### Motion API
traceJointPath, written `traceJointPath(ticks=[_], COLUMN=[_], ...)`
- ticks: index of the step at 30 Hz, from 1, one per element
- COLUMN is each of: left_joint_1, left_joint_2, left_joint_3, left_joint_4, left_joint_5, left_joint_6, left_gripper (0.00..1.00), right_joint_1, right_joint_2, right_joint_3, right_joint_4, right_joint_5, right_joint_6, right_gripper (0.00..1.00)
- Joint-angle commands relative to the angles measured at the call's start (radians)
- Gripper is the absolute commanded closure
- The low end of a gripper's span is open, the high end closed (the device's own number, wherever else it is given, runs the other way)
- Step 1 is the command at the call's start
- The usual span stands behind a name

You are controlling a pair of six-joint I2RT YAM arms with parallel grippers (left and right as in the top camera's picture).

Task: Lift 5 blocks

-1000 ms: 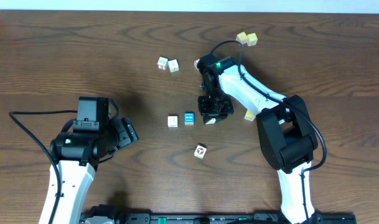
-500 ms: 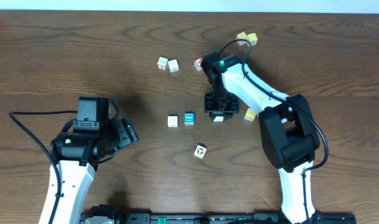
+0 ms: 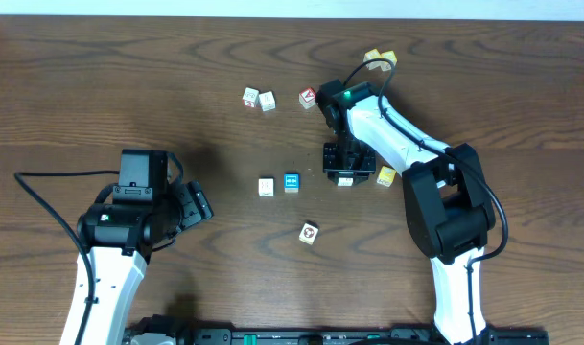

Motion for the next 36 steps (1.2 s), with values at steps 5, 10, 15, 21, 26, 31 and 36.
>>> traceJointPath(ticks=[5, 10, 15, 21, 26, 31, 36], left_joint_1=[0.005, 0.005, 0.005, 0.005, 0.005, 0.005, 0.005], left_joint_2=[0.005, 0.005, 0.005, 0.005, 0.005, 0.005, 0.005], left_joint_3=[0.016, 0.016, 0.016, 0.016, 0.016, 0.016, 0.016], left_joint_4=[-0.003, -0.003, -0.003, -0.002, -0.003, -0.003, -0.003], left_joint_5=[-0.005, -0.005, -0.005, -0.005, -0.005, -0.005, -0.005], left_joint_6=[-0.008, -0.008, -0.008, -0.008, -0.008, -0.008, -0.008], left_gripper=[0.19, 0.19, 0.19, 0.19, 0.19, 0.19, 0.19], right_joint_1=[-0.021, -0.051, -0.095, -0.177, -0.239, -0.257, -0.257], right_joint_2=[0.000, -0.002, -0.002, -0.002, -0.017, -0.031, -0.062], right_joint_3=[0.017, 0.084, 0.222, 0.394, 0.410, 0.404, 0.403], right_joint_4=[-0.009, -0.056, -0.158, -0.319, -0.437, -0.459, -0.500], right_joint_5=[-0.005, -0.040, -0.072, -0.064, -0.047, -0.008, 0.034], right_joint_6=[0.007, -0.064, -0.142, -0.179, -0.203, -0.199, -0.180], right_gripper=[0.55, 0.50, 0.11, 0.07, 0.07, 0.01, 0.01])
